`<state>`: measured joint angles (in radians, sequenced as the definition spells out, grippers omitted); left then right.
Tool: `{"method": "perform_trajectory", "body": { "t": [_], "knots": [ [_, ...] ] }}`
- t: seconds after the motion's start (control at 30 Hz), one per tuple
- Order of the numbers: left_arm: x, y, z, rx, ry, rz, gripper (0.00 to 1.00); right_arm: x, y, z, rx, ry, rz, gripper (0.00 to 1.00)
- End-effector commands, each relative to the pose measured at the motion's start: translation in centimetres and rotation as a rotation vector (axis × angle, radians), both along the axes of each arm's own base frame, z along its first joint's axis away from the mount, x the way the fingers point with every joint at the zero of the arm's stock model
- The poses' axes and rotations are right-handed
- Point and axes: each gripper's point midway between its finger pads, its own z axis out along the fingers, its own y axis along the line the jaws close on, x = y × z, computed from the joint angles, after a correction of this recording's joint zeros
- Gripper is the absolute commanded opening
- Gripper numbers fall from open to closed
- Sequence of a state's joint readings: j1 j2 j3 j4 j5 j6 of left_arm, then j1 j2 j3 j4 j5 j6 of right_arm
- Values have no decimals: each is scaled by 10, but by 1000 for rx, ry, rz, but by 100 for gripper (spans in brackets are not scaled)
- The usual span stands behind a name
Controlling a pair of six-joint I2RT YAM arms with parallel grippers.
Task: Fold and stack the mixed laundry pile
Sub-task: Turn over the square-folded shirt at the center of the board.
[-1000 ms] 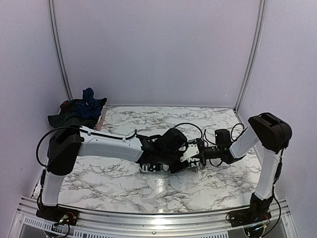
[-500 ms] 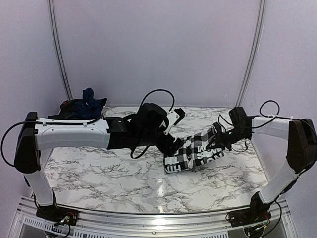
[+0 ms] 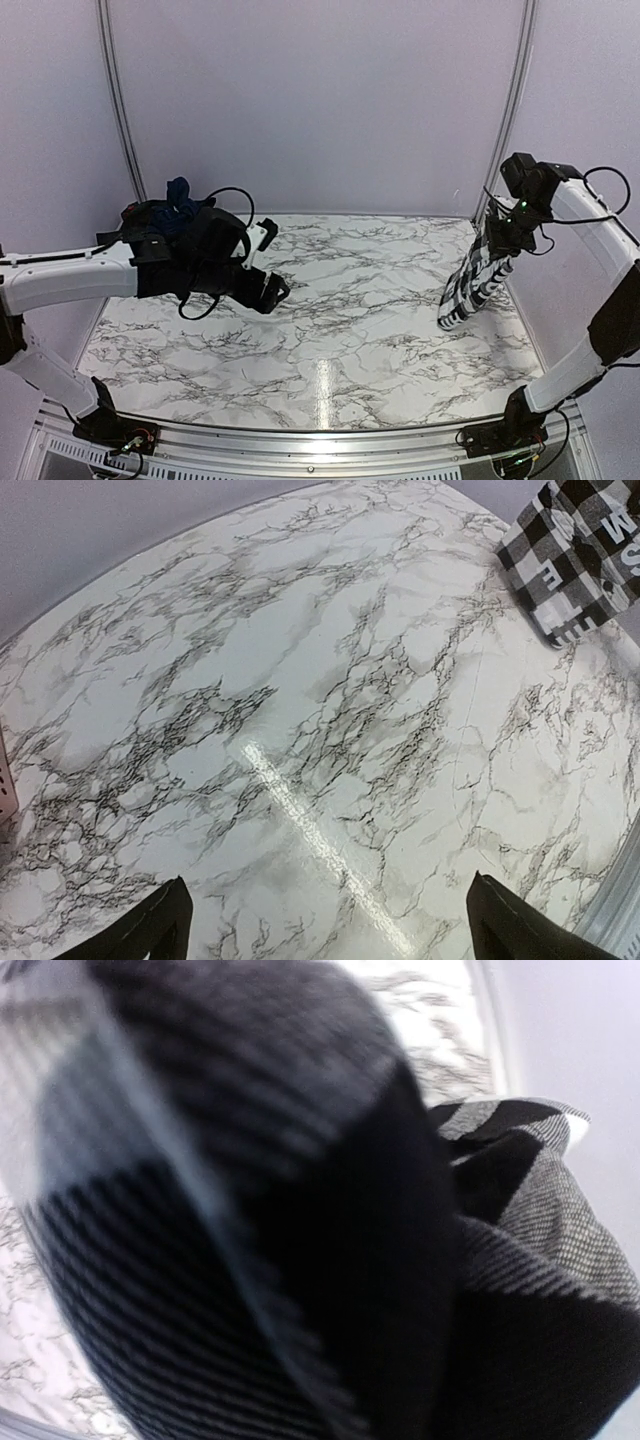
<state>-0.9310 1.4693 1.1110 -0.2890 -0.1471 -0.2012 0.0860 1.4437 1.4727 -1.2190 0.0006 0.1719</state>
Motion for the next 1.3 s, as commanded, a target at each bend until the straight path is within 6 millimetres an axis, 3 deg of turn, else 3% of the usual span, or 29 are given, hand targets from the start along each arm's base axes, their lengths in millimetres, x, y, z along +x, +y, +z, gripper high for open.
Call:
{"method": "perform_trajectory", "body": {
  "t": [0.0, 0.07, 0.17, 0.37, 0.47, 0.53, 0.6, 0.7, 0.77, 0.83, 0.87, 0.93, 1.0, 1.07, 1.17, 1.27],
  "knots": [
    [-9, 32, 6, -37, 16, 27, 99, 1, -15, 32, -200, 6, -52, 0],
    [-11, 44, 7, -41, 11, 40, 99, 12, 15, 30, -177, 4, -12, 0],
    [-11, 59, 6, -43, 7, 61, 99, 21, 80, -15, -197, 111, 95, 0],
    [-12, 80, 9, -69, 16, 98, 99, 26, 256, -84, -143, 202, 354, 0],
    [-9, 86, 11, -102, 34, 120, 99, 12, 316, -130, -81, 288, 407, 3],
    [-9, 89, 12, -129, 54, 136, 99, -3, 355, -158, -2, 348, 461, 19],
    [-8, 91, 11, -146, 66, 147, 99, -12, 390, -160, 103, 342, 510, 43],
    [-9, 92, 7, -167, 96, 161, 99, -20, 441, -127, 327, 279, 591, 89],
    [-11, 89, 5, -183, 119, 158, 99, -19, 464, -86, 483, 195, 650, 97],
    [-12, 83, 4, -201, 142, 143, 99, -11, 472, -35, 588, 67, 701, 98],
    [-12, 79, 4, -213, 155, 135, 99, -8, 465, -16, 606, 27, 714, 98],
    [-13, 67, 4, -252, 185, 101, 99, 3, 442, 16, 635, -57, 720, 98],
    [-13, 53, 6, -289, 207, 67, 99, 19, 402, 22, 648, -104, 687, 96],
    [-12, 35, 7, -306, 226, 17, 99, 33, 357, 14, 655, -121, 636, 91],
    [-5, 7, 1, -289, 263, -10, 99, 50, 296, -15, 622, -116, 572, 83],
    [-1, -32, -9, -266, 298, -52, 99, 62, 262, -47, 617, -91, 553, 81]
  ]
}}
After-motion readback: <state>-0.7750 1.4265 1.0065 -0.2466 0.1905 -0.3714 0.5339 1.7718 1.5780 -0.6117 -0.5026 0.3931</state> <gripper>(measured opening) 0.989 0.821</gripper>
